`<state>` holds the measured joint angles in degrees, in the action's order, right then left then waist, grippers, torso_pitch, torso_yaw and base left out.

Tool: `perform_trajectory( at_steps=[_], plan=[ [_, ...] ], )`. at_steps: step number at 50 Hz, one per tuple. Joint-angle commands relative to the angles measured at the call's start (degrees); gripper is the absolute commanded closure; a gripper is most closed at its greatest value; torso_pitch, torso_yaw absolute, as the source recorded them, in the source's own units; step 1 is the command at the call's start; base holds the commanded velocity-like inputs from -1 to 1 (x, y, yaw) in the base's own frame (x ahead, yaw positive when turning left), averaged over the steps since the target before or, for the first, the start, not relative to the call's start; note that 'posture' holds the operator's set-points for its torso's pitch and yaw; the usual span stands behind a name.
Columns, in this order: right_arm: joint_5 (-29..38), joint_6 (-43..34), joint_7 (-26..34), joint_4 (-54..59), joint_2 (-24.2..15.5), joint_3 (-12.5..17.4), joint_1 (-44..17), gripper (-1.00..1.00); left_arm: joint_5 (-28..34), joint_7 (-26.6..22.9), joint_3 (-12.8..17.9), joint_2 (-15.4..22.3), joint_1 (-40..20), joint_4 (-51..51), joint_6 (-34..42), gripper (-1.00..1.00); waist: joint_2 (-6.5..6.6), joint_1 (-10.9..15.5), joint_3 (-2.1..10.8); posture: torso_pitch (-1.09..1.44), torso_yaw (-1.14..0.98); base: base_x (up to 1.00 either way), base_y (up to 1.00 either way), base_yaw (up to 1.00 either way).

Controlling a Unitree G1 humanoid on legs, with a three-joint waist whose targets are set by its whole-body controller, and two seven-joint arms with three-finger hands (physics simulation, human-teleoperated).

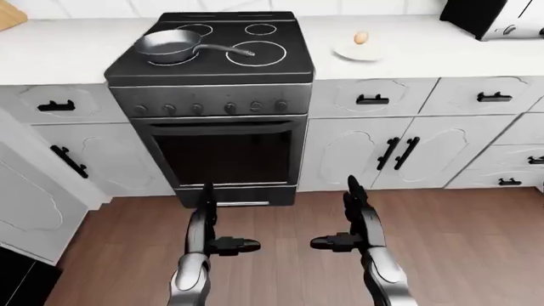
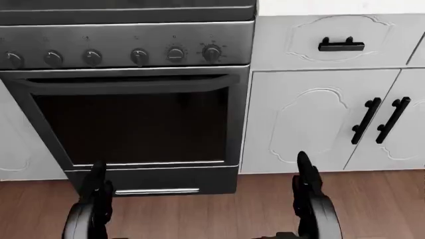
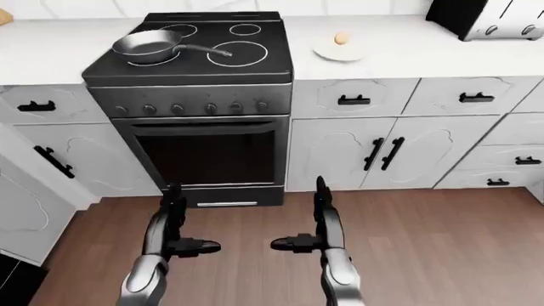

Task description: Pick the egg from the plate and place it in the pan.

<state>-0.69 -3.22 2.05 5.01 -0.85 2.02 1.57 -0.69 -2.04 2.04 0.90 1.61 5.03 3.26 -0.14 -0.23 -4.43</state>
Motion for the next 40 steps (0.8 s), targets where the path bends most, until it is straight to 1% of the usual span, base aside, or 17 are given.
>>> perform_trajectory(
  at_steps=[1,2,3,4,5,6,7,8,20,22,23,26,27,31,36,38,40],
  plan=[
    [0.19,3.99,-0.1,-4.37,-0.46,0.29,-1.58,-1.0,-0.41,-0.16,0.3,0.28,-1.77,-4.41,-3.66,-1.0,-0.45,-0.12,0.05,0.0,0.0,0.0,0.0,0.0],
    [0.31,4.2,-0.07,-4.21,-0.47,0.29,-1.55,-1.0,-0.36,-0.14,0.34,0.3,-1.82,-4.18,-3.83,-1.0,-0.42,0.1,1.99,0.0,0.0,0.0,0.0,0.0],
    [0.47,3.63,-0.14,-4.93,-0.46,0.24,-1.39,-1.0,-0.34,-0.18,0.29,0.27,-1.7,-4.18,-4.0,-1.0,-0.05,0.39,3.51,0.0,0.0,0.0,0.0,0.0],
    [0.4,3.68,-0.14,-4.86,-0.46,0.38,-1.45,-1.0,-0.42,-0.24,0.42,0.33,-1.98,-3.6,-4.31,-1.0,-0.08,0.39,2.99,0.0,0.0,0.0,0.0,0.0],
    [0.59,3.09,-0.31,-5.6,-0.42,0.31,-1.36,-1.0,-0.44,-0.18,0.45,0.34,-2.03,-3.76,-4.09,-1.0,-0.39,0.37,0.95,0.0,0.0,0.0,0.0,0.0],
    [0.55,3.01,-0.29,-5.73,-0.39,0.32,-1.31,-1.0,-0.42,-0.14,0.41,0.32,-1.97,-4.1,-3.81,-1.0,-0.46,0.41,2.3,0.0,0.0,0.0,0.0,0.0],
    [0.62,3.64,-0.24,-5.06,-0.43,0.38,-1.38,-1.0,-0.41,-0.16,0.44,0.32,-1.94,-3.73,-4.2,-1.0,-0.45,0.42,3.98,0.0,0.0,0.0,0.0,0.0],
    [0.69,3.86,-0.23,-4.87,-0.44,0.38,-1.38,-1.0,-0.42,-0.13,0.44,0.31,-1.96,-3.81,-4.11,-1.0,-0.43,0.44,4.24,0.0,0.0,0.0,0.0,0.0],
    [1.72,3.61,-0.88,-5.55,-0.52,0.54,-1.44,-1.0,-0.36,0.16,0.58,0.32,-1.98,-3.95,-3.64,-1.0,-0.25,0.44,4.94,0.0,0.0,0.0,0.0,0.0],
    [2.04,3.61,-1.2,-5.59,-0.52,0.56,-1.59,-1.0,-1.05,0.0,0.75,0.33,-2.1,-5.41,-2.02,-1.0,-0.23,0.43,5.12,0.0,0.0,0.0,0.0,0.0],
    [2.02,2.51,-1.48,-6.69,-0.51,0.69,-1.83,-1.0,-1.2,0.18,1.07,0.41,-2.44,-4.66,-2.45,-1.0,-0.21,0.43,5.2,0.0,0.0,0.0,0.0,0.0],
    [1.96,0.82,-2.4,-7.6,-0.62,1.16,-3.24,-1.0,-1.07,1.0,0.94,0.37,-2.27,-8.11,0.58,-1.0,-0.2,0.43,5.28,0.0,0.0,0.0,0.0,0.0],
    [1.97,-0.78,-2.82,-9.06,-0.62,1.21,-3.64,-1.0,-0.95,1.17,1.21,0.52,-2.49,-7.53,0.13,-1.0,-0.18,0.38,5.26,0.0,0.0,0.0,0.0,0.0],
    [2.67,-2.86,-3.59,-10.94,-0.41,0.42,-4.03,-1.0,-1.21,1.77,2.14,1.08,-3.06,-12.59,5.71,-1.0,-0.15,0.4,5.12,0.0,0.0,0.0,0.0,0.0],
    [3.48,-11.89,-3.55,-17.74,-1.32,0.83,-7.66,-1.0,-1.02,1.37,3.05,2.11,-5.79,-14.62,9.91,-1.0,-0.1,0.46,5.02,0.0,0.0,0.0,0.0,0.0],
    [5.41,-14.3,-2.15,-19.37,-2.27,0.22,-9.26,-1.0,-1.15,1.29,3.62,2.53,-6.98,-16.08,12.34,-1.0,-0.08,0.49,4.97,0.0,0.0,0.0,0.0,0.0],
    [6.09,-18.58,-1.75,-22.43,-2.55,0.92,-11.77,-1.0,-1.59,1.24,4.44,3.26,-8.84,-18.89,16.4,-1.0,-0.03,0.49,4.93,0.0,0.0,0.0,0.0,0.0]
  ],
)
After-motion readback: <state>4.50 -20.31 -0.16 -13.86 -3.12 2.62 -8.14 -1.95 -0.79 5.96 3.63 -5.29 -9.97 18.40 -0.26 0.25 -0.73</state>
